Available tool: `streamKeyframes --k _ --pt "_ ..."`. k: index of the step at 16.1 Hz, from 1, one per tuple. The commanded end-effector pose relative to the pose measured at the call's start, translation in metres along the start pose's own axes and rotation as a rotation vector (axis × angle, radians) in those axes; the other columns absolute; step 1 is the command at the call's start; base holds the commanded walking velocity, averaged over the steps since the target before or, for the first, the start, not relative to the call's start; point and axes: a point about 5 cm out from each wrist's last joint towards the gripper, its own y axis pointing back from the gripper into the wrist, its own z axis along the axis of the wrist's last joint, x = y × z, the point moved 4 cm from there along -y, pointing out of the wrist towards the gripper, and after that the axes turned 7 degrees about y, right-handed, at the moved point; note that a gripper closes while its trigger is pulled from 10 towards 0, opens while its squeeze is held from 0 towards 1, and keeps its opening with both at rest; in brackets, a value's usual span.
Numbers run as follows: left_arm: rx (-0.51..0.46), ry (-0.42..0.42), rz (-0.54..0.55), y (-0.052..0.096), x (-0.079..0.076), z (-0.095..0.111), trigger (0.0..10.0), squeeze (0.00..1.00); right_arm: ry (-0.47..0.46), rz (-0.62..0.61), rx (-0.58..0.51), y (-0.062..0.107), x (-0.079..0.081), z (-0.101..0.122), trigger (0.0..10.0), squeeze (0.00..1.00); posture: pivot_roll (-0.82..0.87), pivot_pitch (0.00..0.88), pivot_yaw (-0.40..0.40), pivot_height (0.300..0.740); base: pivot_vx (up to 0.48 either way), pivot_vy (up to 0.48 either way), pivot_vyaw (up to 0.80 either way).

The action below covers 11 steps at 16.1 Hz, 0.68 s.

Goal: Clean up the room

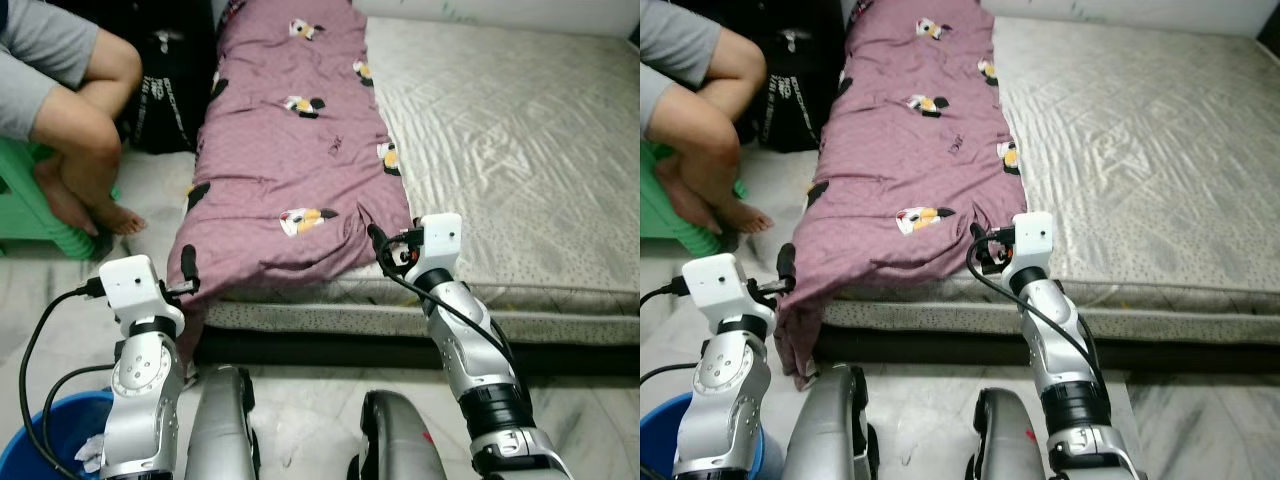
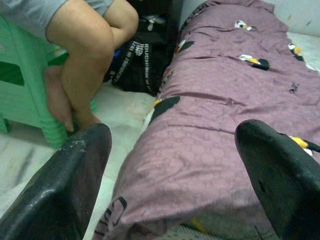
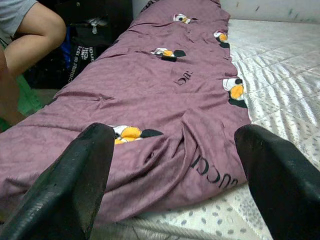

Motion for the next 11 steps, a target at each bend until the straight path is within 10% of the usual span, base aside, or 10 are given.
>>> streamKeyframes --k 1,11 --pt "-0.006 0.004 -0.022 0.0006 -0.0034 0.002 10.0 0.0 -0.004 -0.013 -0.003 0.0 -0.0036 0.0024 10.0 0.0 -0.03 0.067 -0.035 0.582 0.315 0.0 0.0" --pt "-0.005 0.014 -0.046 0.0011 -0.0061 0.002 10.0 0.0 -0.002 -0.017 0.002 -0.0002 -0.0038 0.0014 10.0 0.0 -0.03 0.068 -0.035 0.582 0.433 0.0 0.0"
